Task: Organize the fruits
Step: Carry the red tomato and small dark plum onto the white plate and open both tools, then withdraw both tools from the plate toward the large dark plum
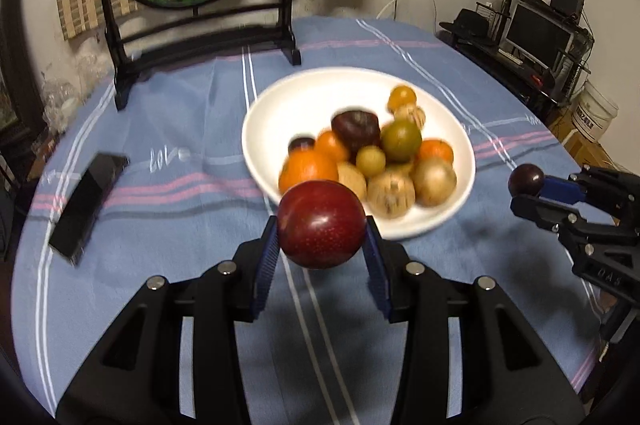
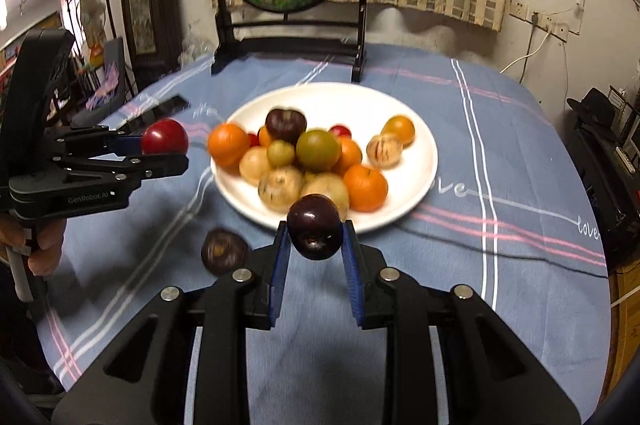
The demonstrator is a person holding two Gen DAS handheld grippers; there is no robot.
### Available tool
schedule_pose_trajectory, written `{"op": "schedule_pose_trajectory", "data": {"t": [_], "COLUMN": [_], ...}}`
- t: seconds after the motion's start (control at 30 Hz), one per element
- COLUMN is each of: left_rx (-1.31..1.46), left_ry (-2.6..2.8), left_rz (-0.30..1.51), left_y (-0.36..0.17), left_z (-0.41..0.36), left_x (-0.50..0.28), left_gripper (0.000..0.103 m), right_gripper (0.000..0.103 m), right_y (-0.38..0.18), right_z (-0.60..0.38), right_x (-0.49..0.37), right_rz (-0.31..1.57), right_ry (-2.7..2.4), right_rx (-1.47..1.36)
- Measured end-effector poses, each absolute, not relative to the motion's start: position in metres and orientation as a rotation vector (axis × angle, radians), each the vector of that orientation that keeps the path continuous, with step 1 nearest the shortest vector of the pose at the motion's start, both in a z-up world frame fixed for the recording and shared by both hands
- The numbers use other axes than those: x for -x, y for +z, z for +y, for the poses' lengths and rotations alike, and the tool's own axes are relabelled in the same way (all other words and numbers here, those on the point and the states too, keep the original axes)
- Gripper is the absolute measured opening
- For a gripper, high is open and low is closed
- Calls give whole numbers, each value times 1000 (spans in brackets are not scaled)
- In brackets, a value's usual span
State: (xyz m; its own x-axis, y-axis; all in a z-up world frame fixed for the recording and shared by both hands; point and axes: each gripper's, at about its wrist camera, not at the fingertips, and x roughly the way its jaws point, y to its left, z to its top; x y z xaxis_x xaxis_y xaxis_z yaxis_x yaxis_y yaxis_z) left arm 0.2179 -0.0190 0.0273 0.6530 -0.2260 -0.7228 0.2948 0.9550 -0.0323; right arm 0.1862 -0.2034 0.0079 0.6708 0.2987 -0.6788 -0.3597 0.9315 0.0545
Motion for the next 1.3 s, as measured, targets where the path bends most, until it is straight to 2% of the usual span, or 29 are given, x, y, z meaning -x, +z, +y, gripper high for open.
{"op": "schedule_pose_trajectory", "data": {"t": [0.3,0.5,0.6,0.63,0.7,0.77,0.8,0.83,0.87,1.3], "left_rx": [-78,-24,-8,2,4,5,10,18,27,11], "left_ry": [-249,-198,-178,-167,-152,-150,-149,-153,-155,-151], "left_rz": [820,854,809,796,775,749,739,731,727,725], "left_y": [39,17,15,15,16,18,20,21,23,20], "left_z": [-33,-43,-44,-44,-43,-41,-39,-38,-36,-37], "left_x": [-279,-312,-314,-315,-316,-315,-314,-312,-310,-288], "left_gripper": [42,42,44,46,78,79,80,82,85,93], "right_gripper": [27,27,27,30,31,35,51,60,64,64], "right_y": [17,-2,-16,-20,-26,-29,-29,-28,-25,-22], "right_z": [-207,-211,-219,-220,-220,-220,-220,-221,-224,-231], "right_x": [-240,-271,-278,-280,-283,-283,-282,-280,-274,-263], "right_rz": [707,695,703,711,733,742,739,726,686,691], "right_ry": [306,235,243,241,238,242,240,230,222,219], "right_rx": [-65,-146,-192,-193,-189,-194,-195,-199,-211,-222]}}
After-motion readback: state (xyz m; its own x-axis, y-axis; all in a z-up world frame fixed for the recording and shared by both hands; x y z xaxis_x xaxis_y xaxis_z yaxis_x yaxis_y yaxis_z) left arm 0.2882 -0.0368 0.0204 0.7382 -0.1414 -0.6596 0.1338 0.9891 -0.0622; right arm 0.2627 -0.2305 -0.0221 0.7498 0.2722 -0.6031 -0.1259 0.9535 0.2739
